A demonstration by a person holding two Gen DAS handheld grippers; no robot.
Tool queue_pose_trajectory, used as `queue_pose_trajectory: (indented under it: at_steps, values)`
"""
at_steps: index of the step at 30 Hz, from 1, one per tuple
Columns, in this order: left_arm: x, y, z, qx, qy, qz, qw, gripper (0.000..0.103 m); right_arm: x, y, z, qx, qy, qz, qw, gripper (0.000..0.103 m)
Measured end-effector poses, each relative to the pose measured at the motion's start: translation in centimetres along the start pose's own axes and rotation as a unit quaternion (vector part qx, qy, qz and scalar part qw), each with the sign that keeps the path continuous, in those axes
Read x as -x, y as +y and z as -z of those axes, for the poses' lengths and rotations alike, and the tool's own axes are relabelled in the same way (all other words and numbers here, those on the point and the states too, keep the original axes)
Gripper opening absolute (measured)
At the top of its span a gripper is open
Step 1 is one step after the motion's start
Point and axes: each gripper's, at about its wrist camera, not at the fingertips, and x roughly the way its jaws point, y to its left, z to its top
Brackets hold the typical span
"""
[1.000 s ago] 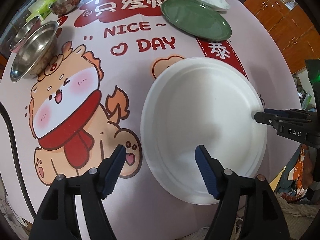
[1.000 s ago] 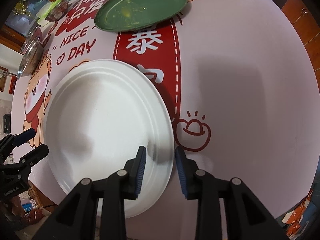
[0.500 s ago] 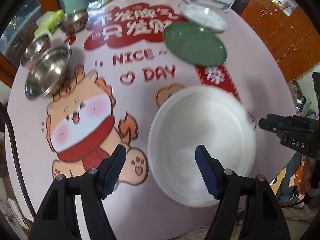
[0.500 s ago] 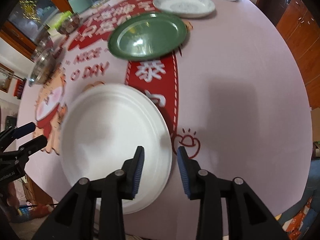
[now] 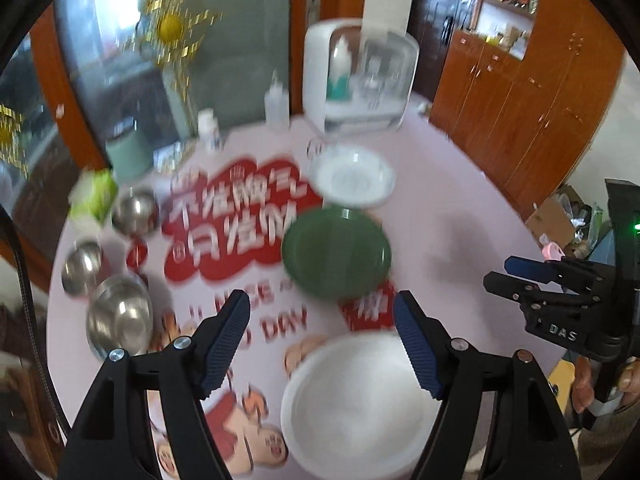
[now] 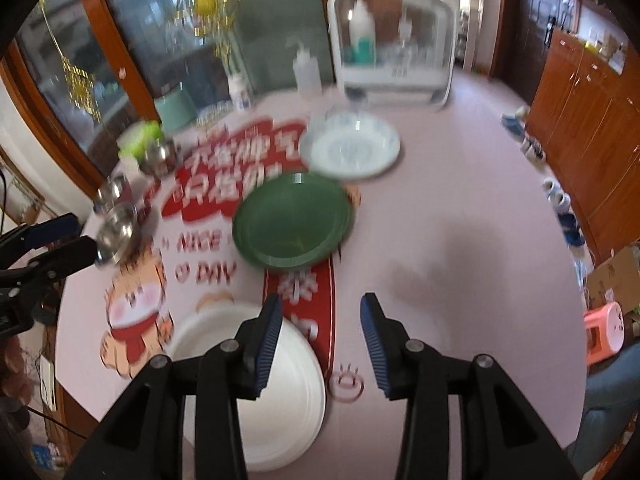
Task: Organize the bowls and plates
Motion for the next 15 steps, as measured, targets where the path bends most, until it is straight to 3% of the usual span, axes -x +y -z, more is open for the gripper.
queue_pose_trajectory:
  at_steps: [7, 15]
  values:
    - [-1.2, -1.2, -4.5, -0.020, -0.022, -0.005, 0.9996, 0.073, 2.0, -1.2, -4.3, -0.003, -0.056, 0.015, 0.998, 0.041]
    - [-6.2, 0.1, -7.3, -0.004, -0.005, -0.013, 0.9999, 0.073, 0.4, -2.7, -7.1, -0.018, -0.058, 0.015, 0.998, 0.041]
